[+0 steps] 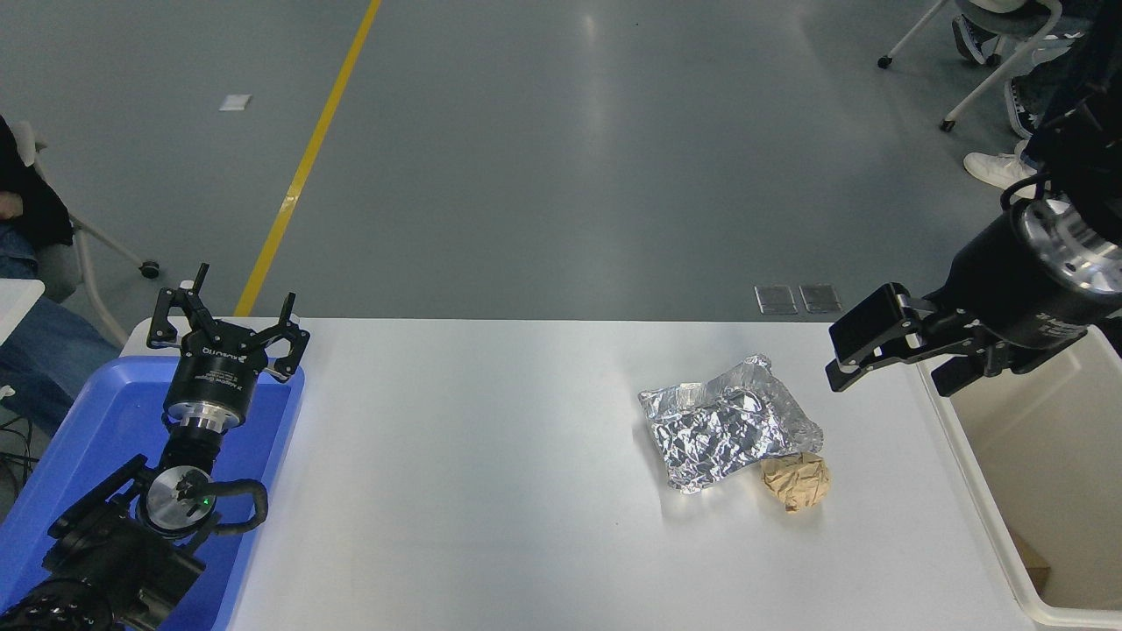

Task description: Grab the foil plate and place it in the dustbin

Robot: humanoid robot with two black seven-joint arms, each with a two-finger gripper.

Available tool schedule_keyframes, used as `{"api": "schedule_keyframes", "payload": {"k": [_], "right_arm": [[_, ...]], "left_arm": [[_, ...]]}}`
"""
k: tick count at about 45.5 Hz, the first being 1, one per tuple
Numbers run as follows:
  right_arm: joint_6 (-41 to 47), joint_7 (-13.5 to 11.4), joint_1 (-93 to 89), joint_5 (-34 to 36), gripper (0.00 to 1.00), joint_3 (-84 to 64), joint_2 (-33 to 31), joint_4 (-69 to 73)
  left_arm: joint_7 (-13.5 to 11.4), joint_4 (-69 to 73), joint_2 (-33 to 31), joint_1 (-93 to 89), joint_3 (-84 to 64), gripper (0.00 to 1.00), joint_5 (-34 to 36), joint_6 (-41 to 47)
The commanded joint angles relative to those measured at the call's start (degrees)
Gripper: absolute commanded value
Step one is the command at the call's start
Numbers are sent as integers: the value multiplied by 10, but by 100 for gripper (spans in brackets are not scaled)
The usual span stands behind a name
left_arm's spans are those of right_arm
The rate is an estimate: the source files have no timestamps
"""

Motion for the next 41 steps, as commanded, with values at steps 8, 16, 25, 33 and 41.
{"api": "schedule_keyframes", "payload": {"k": [8, 16, 25, 33, 41], "right_arm": [[0, 1, -13, 1, 100, 8, 13, -12], [0, 0, -93, 2, 100, 56, 71, -79], [0, 2, -178, -1, 100, 93, 140, -172], [-19, 3, -301, -42, 100, 111, 153, -279], [-144, 4, -460, -125, 100, 161, 158, -389]], "left_arm": [[0, 0, 0, 0, -1, 100, 0, -1], [0, 0, 0, 0, -1, 100, 0, -1], [0, 0, 1, 0, -1, 100, 0, -1], [0, 0, 0, 0, 0, 100, 0, -1], [0, 0, 0, 0, 0, 100, 0, -1]]}}
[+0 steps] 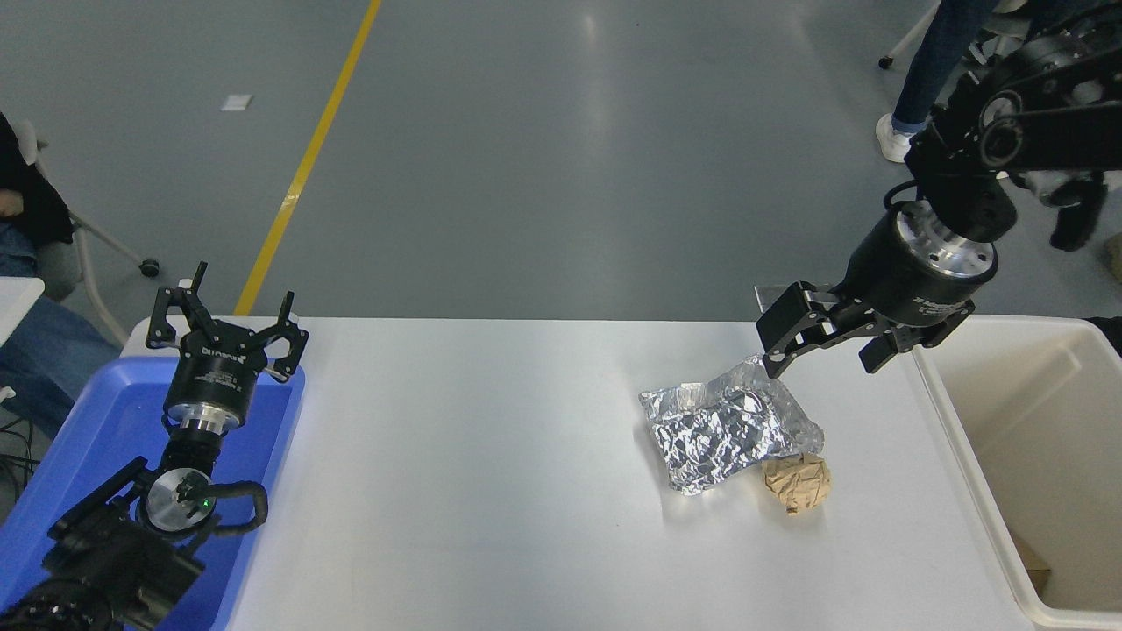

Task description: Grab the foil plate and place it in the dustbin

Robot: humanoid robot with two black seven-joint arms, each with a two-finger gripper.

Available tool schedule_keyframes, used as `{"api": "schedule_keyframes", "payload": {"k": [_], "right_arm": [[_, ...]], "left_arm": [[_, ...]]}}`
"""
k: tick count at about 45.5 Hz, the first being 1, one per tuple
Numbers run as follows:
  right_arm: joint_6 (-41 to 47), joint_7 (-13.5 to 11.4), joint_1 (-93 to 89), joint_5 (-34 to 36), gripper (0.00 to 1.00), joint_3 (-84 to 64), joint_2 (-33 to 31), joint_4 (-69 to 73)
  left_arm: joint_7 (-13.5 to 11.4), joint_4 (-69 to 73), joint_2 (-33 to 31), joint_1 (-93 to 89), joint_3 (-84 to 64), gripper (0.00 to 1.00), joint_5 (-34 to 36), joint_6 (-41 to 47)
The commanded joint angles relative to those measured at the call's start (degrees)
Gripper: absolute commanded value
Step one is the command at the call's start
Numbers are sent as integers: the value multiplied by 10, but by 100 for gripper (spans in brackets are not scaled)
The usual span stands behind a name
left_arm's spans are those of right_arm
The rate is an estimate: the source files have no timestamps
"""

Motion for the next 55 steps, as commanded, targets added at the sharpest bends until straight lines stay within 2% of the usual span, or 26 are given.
{"api": "schedule_keyframes", "payload": {"k": [1, 7, 12, 21, 33, 37, 38, 43, 46, 50, 55], "right_arm": [[-119, 1, -194, -82, 100, 52, 27, -155], [-226, 1, -295, -104, 100, 55, 51, -245], [-299, 2, -375, -161, 100, 56, 77, -314], [-358, 2, -434, -171, 100, 64, 83, -334], [-381, 4, -515, -171, 96, 121, 106, -388], [-383, 5, -529, -167, 86, 126, 115, -398], [-383, 6, -531, -167, 81, 130, 115, -399], [-383, 6, -545, -166, 47, 147, 118, -402], [-383, 6, -550, -166, 19, 149, 121, -405], [-385, 6, -550, -166, 0, 150, 123, -410], [-384, 6, -541, -162, 0, 165, 119, -405]], "left_arm": [[1, 0, 0, 0, 0, 100, 0, 0], [0, 0, 0, 0, 0, 100, 0, 1], [1, 0, 0, -1, 0, 100, 0, 1], [0, 0, 1, -1, 0, 100, 0, 1], [0, 0, 1, -1, 0, 100, 0, 1], [0, 0, 0, -1, 0, 100, 0, 1], [0, 0, 0, -1, 0, 100, 0, 1], [0, 0, 0, -1, 0, 100, 0, 1], [0, 0, 0, -1, 0, 100, 0, 1], [0, 0, 0, -1, 0, 100, 0, 1], [0, 0, 0, -1, 0, 100, 0, 1]]}}
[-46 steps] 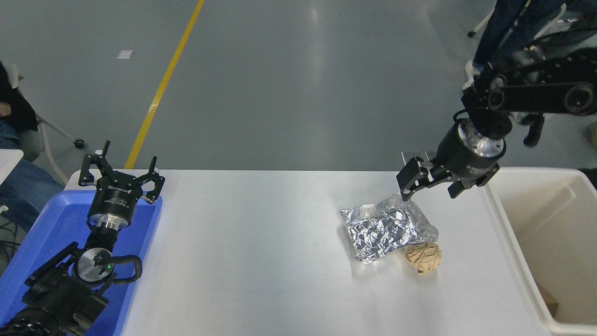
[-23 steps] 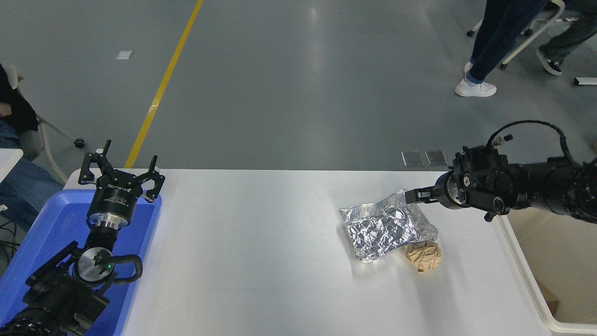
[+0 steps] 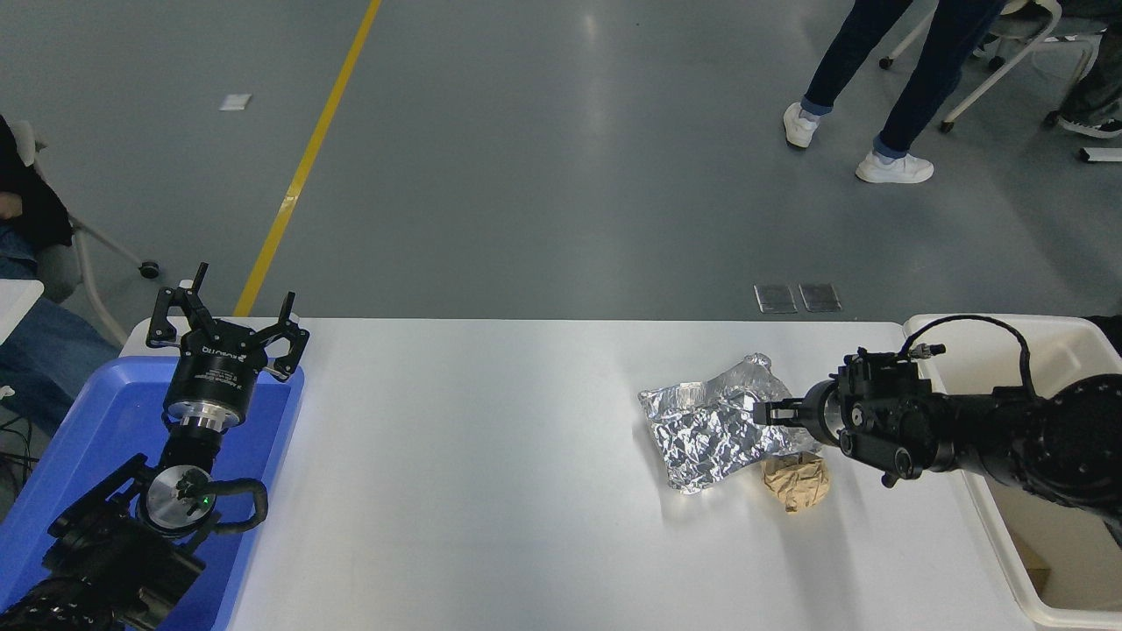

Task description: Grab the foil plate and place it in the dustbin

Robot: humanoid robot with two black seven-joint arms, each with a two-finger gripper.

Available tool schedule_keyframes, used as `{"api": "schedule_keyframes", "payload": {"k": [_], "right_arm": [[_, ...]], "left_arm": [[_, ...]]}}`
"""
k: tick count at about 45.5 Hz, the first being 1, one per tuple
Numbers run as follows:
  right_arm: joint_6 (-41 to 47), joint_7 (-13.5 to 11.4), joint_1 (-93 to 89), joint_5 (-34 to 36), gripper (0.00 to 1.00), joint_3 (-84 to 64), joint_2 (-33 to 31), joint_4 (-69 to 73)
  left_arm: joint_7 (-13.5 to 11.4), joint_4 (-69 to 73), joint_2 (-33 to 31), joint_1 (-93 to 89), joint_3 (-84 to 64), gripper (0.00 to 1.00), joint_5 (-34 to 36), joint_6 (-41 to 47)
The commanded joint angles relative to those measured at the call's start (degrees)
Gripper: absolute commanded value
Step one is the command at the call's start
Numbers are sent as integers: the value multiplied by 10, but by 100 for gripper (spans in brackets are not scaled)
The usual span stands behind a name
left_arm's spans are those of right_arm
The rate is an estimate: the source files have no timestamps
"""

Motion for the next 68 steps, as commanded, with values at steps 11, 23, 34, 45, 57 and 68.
{"api": "schedule_keyframes", "payload": {"k": [11, 23, 34, 45, 57, 68], "right_arm": [[10, 1, 94, 5, 0, 5, -43, 78], [82, 2, 391, 93, 0, -148, -157, 345], [210, 14, 673, 183, 0, -263, -194, 522], [367, 14, 838, 237, 0, -272, -180, 542], [391, 14, 869, 229, 0, -309, -201, 539], [378, 15, 850, 40, 0, -399, -355, 470]], "left_arm": [[0, 0, 1, 0, 0, 100, 0, 0], [1, 0, 0, 0, 0, 100, 0, 0], [1, 0, 0, 0, 1, 100, 1, 0], [1, 0, 0, -1, 1, 100, 1, -1], [1, 0, 0, 0, 1, 100, 1, -1], [1, 0, 0, 0, 1, 100, 1, -1]]}}
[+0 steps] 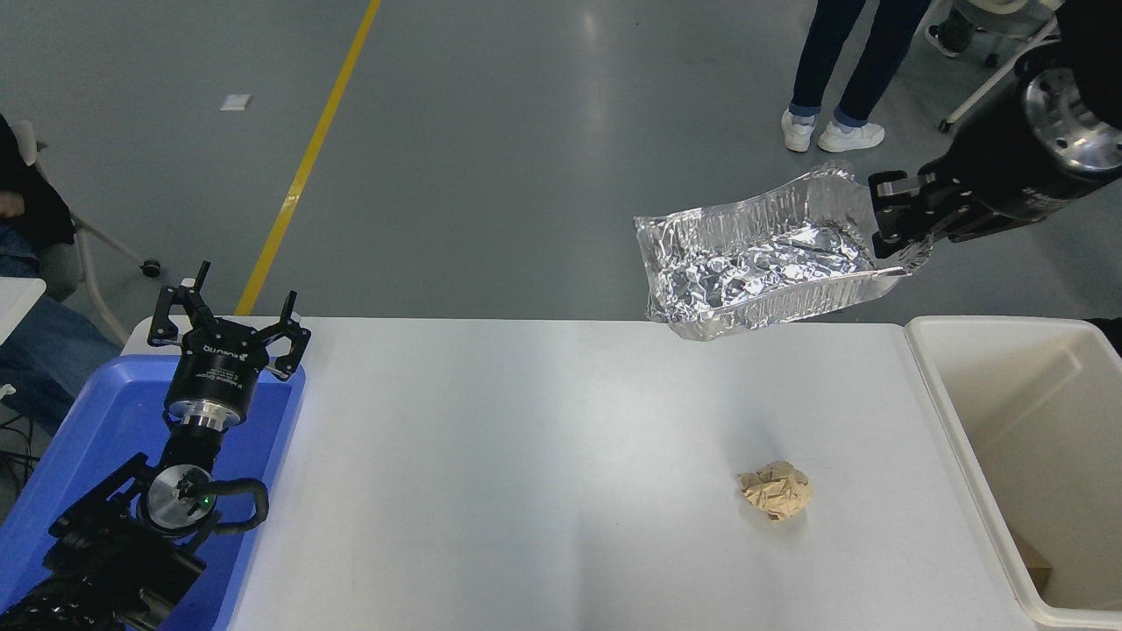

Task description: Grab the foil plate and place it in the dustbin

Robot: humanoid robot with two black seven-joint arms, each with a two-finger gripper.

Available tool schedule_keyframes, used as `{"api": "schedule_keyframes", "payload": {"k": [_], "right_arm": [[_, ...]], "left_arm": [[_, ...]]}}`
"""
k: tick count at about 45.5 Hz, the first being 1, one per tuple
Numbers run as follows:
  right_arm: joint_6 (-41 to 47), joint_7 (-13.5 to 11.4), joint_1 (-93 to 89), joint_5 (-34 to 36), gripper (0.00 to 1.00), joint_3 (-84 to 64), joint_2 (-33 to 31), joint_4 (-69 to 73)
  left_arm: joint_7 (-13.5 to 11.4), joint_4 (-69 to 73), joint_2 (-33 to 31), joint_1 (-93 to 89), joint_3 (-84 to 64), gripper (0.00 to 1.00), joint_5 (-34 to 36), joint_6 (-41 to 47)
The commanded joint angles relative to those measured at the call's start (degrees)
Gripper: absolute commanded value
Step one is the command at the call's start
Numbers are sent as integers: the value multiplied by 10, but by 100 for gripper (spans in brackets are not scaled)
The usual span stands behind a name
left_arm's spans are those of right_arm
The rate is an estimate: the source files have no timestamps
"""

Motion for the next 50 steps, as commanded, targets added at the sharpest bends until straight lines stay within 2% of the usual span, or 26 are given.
{"api": "schedule_keyframes", "payload": {"k": [1, 5, 10, 14, 18, 27, 35, 41, 50], "right_arm": [[7, 1, -9, -160, 0, -65, -148, -71], [7, 2, -68, -228, 0, -41, -229, -152], [2, 15, -176, -280, 0, 31, -321, -246], [-33, 21, -288, -284, 0, 108, -343, -304], [-104, 27, -434, -284, 0, 184, -344, -353], [-201, 25, -738, -276, 0, 400, -286, -448], [-230, 21, -954, -235, 0, 579, -170, -601], [-266, 21, -1031, -179, 0, 618, -82, -693], [-303, 20, -1071, -115, 0, 623, -49, -702]], "left_arm": [[0, 0, 0, 1, 0, 100, 0, 0], [0, 0, 0, 1, 0, 100, 0, 0], [0, 0, 0, 1, 0, 100, 0, 0], [0, 0, 0, 1, 0, 100, 0, 0], [0, 0, 0, 1, 0, 100, 0, 0], [0, 0, 0, 1, 0, 100, -1, 0], [0, 0, 0, 1, 0, 100, -1, 0], [0, 0, 0, 1, 0, 100, -1, 0], [-1, 0, 0, 1, -2, 100, -1, 1]]}}
